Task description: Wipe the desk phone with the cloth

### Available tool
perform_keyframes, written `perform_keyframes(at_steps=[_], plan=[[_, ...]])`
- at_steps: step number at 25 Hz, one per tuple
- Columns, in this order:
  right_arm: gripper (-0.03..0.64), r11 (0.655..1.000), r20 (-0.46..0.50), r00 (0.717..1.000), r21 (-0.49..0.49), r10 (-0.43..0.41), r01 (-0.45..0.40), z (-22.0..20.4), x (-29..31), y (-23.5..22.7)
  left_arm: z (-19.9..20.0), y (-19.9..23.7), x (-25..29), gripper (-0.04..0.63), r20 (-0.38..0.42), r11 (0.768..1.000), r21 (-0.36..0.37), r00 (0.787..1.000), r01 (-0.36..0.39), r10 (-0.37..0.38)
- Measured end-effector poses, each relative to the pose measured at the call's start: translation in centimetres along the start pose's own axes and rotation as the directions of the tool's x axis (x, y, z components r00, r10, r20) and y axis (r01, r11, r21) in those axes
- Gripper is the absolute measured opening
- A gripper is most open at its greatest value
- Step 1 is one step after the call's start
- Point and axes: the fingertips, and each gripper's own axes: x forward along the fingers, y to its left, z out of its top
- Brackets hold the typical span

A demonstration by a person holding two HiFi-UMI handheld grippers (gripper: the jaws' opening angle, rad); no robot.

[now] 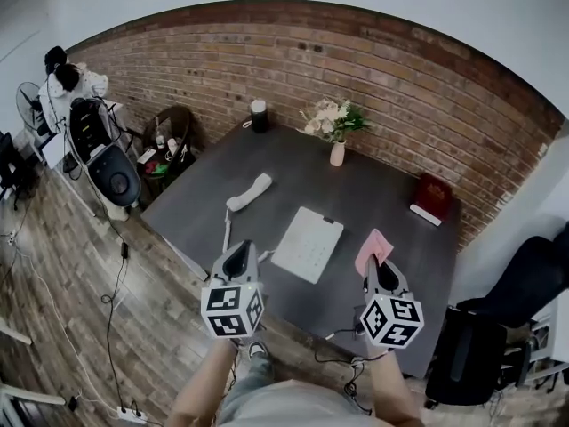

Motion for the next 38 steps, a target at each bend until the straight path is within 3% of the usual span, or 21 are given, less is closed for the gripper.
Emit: perform_keyframes(at_steps=[11, 23, 30, 38], plan=[[0.021, 0.989, 0.007, 0.989, 0.018, -0.145, 0.145, 1.0, 8.6, 2.5, 1.3, 7.6, 10.0, 0.009, -0.039, 0.995, -0.005, 0.994, 0.101, -0.101], [0.021, 0.958, -0.017, 0.958, 0.012, -0.287, 0.287, 0.6, 11.4, 2.9, 0.5, 9.4, 16.4, 0.009, -0.080, 0.972, -0.022, 0.969, 0.234, -0.235], [0.021, 0.951, -0.041, 0.950, -0.015, -0.308, 0.308, 0.5, 11.5, 2.1, -1.3, 7.9, 18.2, 0.009, -0.120, 0.963, -0.042, 0.955, 0.267, -0.270], [0.021, 0.963, -0.090, 0.959, -0.044, -0.267, 0.264, -0.3, 12.2, 1.0, -2.3, 7.3, 18.7, 0.009, -0.146, 0.967, -0.024, 0.956, 0.253, -0.254]])
